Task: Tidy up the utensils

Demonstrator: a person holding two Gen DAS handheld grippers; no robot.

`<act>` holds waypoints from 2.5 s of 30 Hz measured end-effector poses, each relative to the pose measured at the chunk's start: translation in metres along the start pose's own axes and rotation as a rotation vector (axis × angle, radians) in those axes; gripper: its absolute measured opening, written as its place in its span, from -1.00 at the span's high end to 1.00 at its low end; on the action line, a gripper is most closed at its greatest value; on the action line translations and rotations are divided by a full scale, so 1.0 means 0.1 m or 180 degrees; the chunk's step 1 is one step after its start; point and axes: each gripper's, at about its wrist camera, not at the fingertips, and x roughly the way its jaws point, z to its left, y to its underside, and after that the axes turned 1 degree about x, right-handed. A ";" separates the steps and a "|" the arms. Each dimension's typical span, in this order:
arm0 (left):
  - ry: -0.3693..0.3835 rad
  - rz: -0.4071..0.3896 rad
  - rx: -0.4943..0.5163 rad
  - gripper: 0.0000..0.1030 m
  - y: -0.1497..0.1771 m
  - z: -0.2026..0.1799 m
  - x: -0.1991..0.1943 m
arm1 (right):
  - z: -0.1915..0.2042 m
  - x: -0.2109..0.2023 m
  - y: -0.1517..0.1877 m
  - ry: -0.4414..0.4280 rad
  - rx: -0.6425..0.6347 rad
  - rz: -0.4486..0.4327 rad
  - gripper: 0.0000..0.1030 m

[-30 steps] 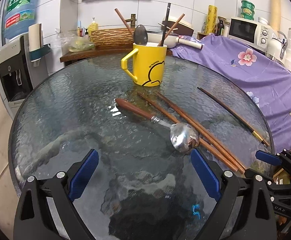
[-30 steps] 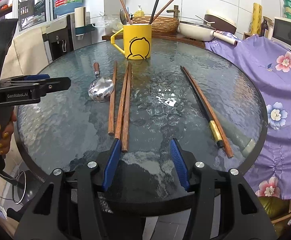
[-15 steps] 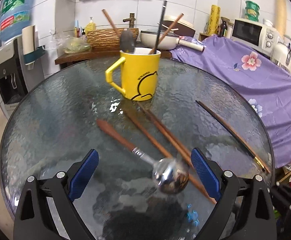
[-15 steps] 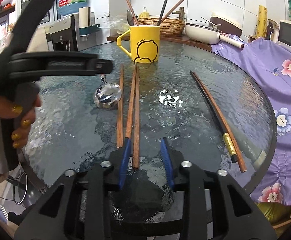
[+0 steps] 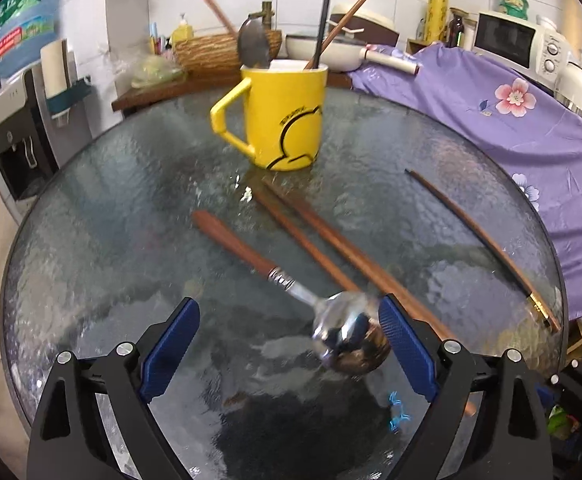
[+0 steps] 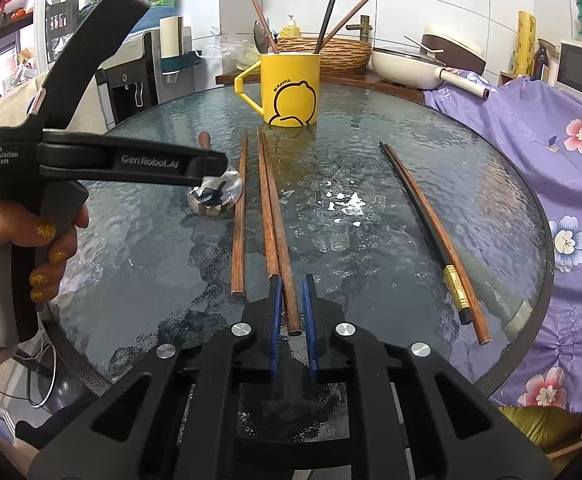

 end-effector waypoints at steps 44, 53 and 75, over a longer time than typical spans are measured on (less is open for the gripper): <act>0.0048 0.0209 0.0089 -0.15 0.29 0.10 -0.11 | -0.02 -0.04 0.02 -0.0038 0.0040 -0.0018 0.80; -0.0307 0.0116 0.0257 -0.60 0.19 -0.06 -0.01 | -0.01 -0.03 0.01 -0.0050 0.0038 -0.0012 0.80; 0.0029 0.0174 0.0141 0.11 0.23 0.07 -0.04 | -0.04 -0.03 0.00 -0.0047 0.0058 -0.0025 0.83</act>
